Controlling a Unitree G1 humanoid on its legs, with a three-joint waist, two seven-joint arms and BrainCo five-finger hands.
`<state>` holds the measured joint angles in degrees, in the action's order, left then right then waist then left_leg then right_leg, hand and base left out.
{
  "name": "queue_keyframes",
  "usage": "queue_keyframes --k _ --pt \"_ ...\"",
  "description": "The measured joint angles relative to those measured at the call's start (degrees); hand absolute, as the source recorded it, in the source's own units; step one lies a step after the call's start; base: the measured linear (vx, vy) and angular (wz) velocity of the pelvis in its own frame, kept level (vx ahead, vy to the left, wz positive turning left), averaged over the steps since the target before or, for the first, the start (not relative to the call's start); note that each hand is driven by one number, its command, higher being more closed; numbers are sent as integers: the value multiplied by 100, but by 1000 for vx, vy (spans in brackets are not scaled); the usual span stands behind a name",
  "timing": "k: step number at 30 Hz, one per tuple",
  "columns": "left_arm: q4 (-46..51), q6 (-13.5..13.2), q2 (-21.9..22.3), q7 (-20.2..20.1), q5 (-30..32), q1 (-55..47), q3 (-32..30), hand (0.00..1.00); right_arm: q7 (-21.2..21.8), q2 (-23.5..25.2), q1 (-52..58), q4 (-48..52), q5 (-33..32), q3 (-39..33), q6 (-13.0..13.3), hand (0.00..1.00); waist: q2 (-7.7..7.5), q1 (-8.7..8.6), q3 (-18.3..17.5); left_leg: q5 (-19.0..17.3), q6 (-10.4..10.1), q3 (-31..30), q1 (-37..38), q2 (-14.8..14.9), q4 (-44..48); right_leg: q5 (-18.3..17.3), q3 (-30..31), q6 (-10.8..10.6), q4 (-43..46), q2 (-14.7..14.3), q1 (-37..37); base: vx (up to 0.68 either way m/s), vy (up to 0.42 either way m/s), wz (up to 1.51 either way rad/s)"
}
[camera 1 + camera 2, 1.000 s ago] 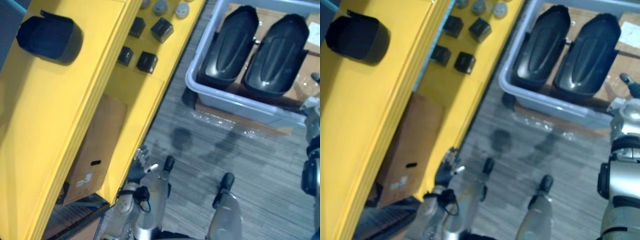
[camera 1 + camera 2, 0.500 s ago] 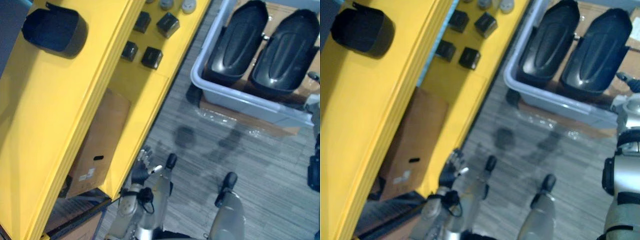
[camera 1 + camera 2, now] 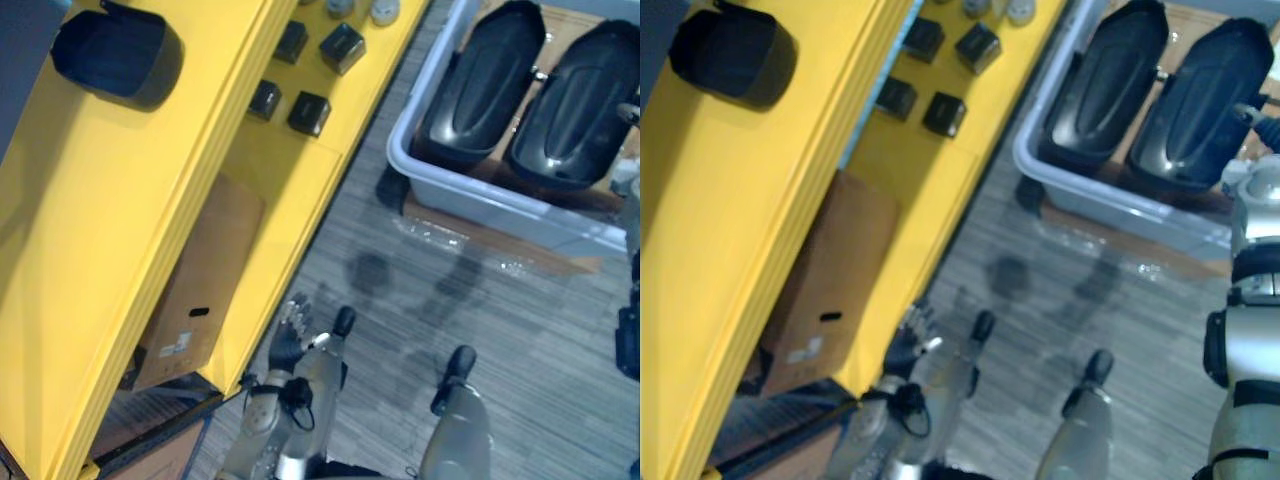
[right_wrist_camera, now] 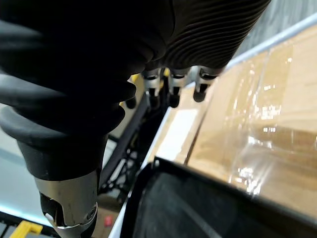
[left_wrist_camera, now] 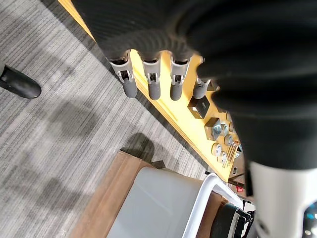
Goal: Walk over and take plastic housings, then place them on the shelf
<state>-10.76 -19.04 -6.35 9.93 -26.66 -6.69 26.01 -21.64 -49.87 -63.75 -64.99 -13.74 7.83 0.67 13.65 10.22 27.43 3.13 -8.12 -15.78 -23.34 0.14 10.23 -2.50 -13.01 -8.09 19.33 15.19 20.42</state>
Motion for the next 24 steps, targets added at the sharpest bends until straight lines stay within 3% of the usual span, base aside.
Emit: queue_keyframes --k 2,6,12,19,20,24 --pt "0 1 1 2 -3 0 0 0 50 8 0 7 -8 129 -310 0 4 2 -2 0 0 -14 -23 -10 10 0 -21 -1 0 9 3 9 3 4" --pt "-12 2 11 11 -12 2 13 0 152 37 0 -102 -6 139 -682 0 43 38 -31 1 0 -64 -73 -28 35 -5 -78 -7 1 25 5 6 4 7" --pt "-218 1 80 48 -51 78 198 0 32 42 -3 -304 4 146 -1068 0 188 172 -135 0 1 -83 -111 -82 53 -23 -109 -26 11 77 5 7 8 4" --pt "-353 2 128 121 -52 248 229 0 -311 45 -170 -416 113 144 -1360 0 194 208 -139 -21 28 -80 -296 -116 234 -25 -174 -32 41 91 69 -7 9 5" --pt "-384 1 128 125 -56 249 232 0 -340 46 -174 -439 117 144 -1427 100 195 222 -139 -29 41 -73 -303 -126 244 -37 -174 -45 43 100 69 0 0 0" --pt "-405 1 130 145 -61 253 240 0 -493 11 -198 -479 319 147 -1592 100 206 239 -148 -60 80 -74 -422 -135 353 -80 -225 -23 50 108 113 -3 3 4"
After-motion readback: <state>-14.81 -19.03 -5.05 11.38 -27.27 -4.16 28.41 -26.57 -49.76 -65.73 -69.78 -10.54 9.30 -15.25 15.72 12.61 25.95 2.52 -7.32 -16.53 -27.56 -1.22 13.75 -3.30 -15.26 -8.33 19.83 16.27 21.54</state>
